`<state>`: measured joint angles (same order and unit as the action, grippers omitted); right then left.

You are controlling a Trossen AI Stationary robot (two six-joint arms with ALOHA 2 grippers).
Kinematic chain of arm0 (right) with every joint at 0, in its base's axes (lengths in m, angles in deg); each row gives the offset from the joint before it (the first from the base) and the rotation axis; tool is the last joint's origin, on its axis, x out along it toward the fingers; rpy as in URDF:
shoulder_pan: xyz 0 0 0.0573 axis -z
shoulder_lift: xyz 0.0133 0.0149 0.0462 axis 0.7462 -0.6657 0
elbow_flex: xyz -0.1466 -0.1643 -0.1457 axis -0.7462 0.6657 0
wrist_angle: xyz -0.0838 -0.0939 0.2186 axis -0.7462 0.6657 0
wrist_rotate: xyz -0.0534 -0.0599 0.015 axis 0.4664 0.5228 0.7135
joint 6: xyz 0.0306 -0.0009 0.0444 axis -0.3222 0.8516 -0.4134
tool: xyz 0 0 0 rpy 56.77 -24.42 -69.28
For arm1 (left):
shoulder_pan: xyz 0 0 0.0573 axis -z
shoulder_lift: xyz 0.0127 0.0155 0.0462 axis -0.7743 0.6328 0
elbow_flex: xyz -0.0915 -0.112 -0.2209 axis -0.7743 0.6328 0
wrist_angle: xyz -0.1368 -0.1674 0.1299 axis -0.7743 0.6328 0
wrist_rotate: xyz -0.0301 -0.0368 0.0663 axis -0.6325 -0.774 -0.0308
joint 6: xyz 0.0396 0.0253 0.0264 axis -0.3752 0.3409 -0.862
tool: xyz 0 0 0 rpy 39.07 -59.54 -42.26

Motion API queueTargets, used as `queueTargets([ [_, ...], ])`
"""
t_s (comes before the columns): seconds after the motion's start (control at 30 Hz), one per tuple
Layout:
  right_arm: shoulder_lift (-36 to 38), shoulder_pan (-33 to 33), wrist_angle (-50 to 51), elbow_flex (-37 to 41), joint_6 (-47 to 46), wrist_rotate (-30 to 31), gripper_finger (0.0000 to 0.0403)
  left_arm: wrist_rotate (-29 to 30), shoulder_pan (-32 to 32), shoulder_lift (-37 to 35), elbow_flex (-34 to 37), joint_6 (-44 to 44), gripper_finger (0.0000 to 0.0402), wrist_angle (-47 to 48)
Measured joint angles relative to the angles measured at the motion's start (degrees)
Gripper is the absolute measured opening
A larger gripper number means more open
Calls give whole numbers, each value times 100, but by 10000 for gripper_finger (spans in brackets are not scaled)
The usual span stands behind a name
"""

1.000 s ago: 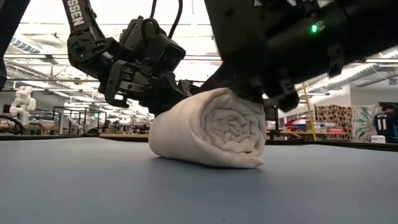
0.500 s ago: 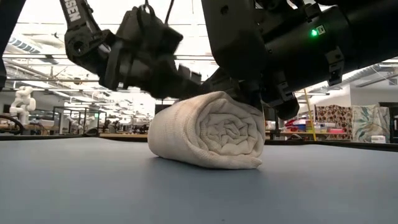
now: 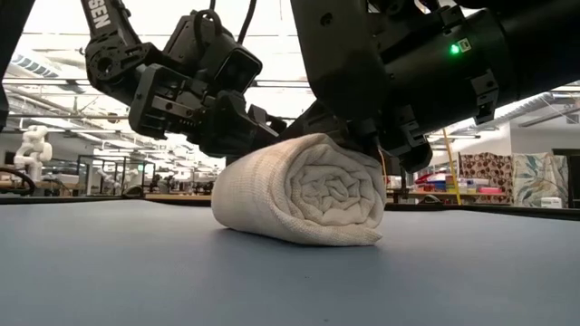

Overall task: Roll towel into tight, uniform cylinder
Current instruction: Roll the white towel

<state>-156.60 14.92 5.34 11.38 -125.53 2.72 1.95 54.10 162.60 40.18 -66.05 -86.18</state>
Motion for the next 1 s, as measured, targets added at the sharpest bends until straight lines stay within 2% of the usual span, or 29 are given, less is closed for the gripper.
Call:
queueTargets([
  [0.4,0,-11,21,4,54,10,0,19,55,134,8,184,15,73],
  [0.7,-9,-72,-199,11,508,112,0,-11,57,141,14,259,15,52],
  [1.0,187,-119,-235,27,823,121,0,-11,70,140,29,385,15,-332],
])
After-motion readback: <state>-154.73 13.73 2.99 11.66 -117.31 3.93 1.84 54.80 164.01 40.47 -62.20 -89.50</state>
